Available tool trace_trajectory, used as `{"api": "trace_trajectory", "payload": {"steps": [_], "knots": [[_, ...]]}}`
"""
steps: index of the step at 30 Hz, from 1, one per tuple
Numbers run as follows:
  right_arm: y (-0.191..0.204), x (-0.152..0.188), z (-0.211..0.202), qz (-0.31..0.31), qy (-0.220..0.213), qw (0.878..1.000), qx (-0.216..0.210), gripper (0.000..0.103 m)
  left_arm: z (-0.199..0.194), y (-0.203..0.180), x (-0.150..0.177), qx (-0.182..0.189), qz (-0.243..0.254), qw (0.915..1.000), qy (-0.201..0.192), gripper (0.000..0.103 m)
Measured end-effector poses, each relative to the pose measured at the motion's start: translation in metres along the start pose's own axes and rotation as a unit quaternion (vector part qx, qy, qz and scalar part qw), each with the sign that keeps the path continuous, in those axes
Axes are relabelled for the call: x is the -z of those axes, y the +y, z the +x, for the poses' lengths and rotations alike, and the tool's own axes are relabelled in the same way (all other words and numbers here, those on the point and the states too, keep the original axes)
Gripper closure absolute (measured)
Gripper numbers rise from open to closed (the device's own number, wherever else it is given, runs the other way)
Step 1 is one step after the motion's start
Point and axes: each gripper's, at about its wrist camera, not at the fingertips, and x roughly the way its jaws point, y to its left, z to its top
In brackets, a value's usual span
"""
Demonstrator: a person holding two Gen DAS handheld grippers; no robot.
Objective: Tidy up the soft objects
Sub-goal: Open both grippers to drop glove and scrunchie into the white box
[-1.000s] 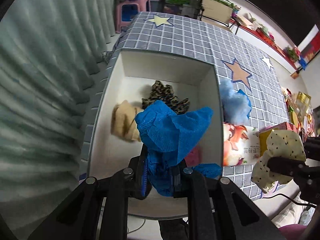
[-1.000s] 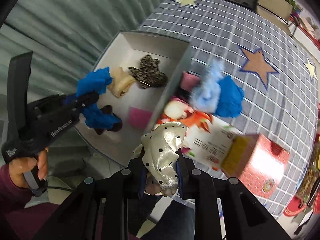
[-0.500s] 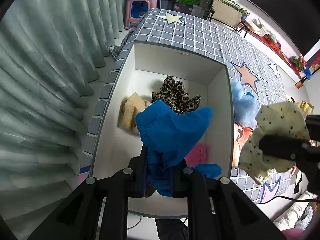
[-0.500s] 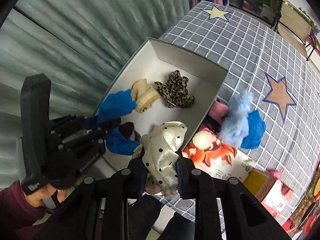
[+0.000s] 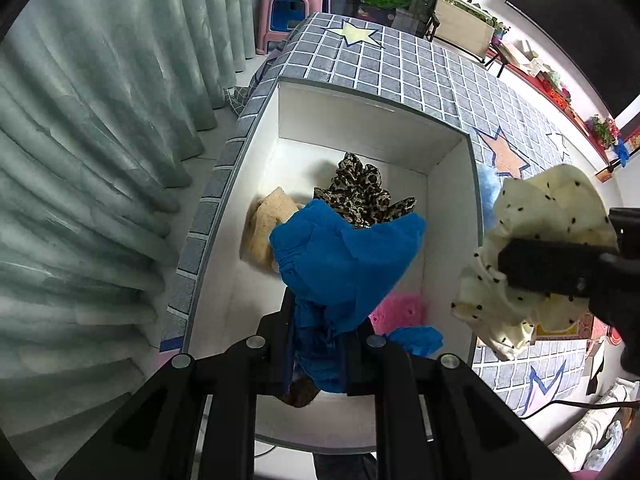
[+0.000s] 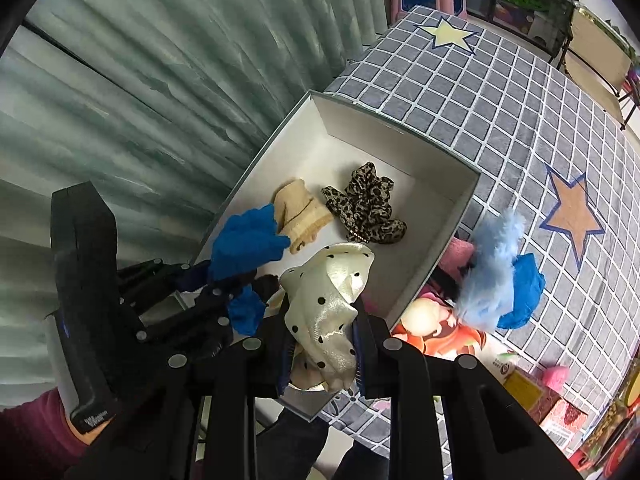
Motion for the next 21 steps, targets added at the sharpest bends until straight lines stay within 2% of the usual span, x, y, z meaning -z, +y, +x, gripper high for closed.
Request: {"api": "trace_trajectory", "payload": {"steps": [21], "knots": [[0.003,-0.016,0.023,-0.009,0.020,1.000,0.004,0.078,0.014,0.004,-0.004,-0.004,-0.006,0.9998,0.018,0.085]]}}
